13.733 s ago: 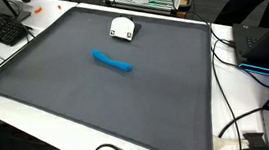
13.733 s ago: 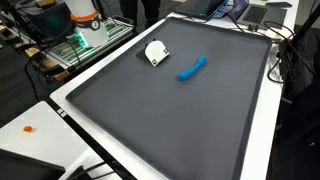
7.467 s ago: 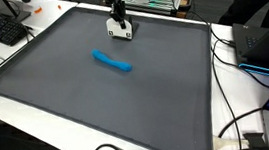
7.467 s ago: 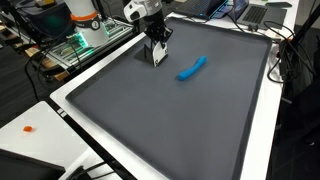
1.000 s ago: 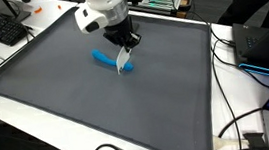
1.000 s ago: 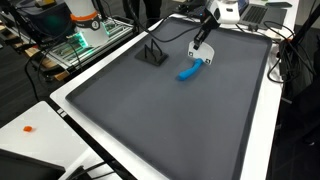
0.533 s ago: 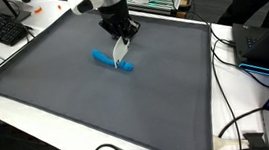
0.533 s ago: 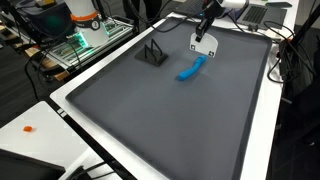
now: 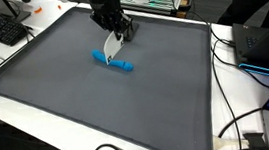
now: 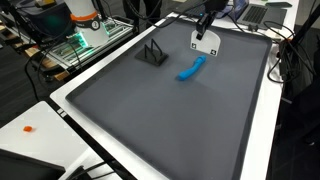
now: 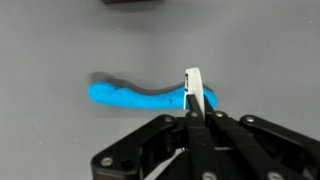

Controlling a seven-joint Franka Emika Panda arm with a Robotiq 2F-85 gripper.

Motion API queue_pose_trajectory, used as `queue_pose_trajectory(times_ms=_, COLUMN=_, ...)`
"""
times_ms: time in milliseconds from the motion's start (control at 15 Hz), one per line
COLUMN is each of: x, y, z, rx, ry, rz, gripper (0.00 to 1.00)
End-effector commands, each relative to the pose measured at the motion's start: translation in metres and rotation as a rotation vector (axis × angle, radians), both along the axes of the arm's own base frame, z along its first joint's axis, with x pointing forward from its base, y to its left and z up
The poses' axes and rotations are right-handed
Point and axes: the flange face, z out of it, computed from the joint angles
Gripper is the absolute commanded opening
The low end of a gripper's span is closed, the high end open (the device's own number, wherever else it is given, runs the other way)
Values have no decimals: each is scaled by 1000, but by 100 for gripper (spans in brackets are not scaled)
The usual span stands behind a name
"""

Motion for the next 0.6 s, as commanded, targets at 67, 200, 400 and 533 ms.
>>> queue_pose_trajectory(times_ms=67, x=3, y=-3, z=-12, rx=-26, ry=6, rz=14, gripper=1)
queue_pose_trajectory(times_ms=200, x=5, y=-3, z=-18, rx=-34, ry=8, rz=22, gripper=1)
queue_pose_trajectory(times_ms=400, x=8, y=-3, z=-28, rx=-44, ry=14, rz=35, gripper=1)
queue_pose_trajectory(times_ms=533, x=9, y=-3, z=-35, rx=-51, ry=18, rz=42, gripper=1)
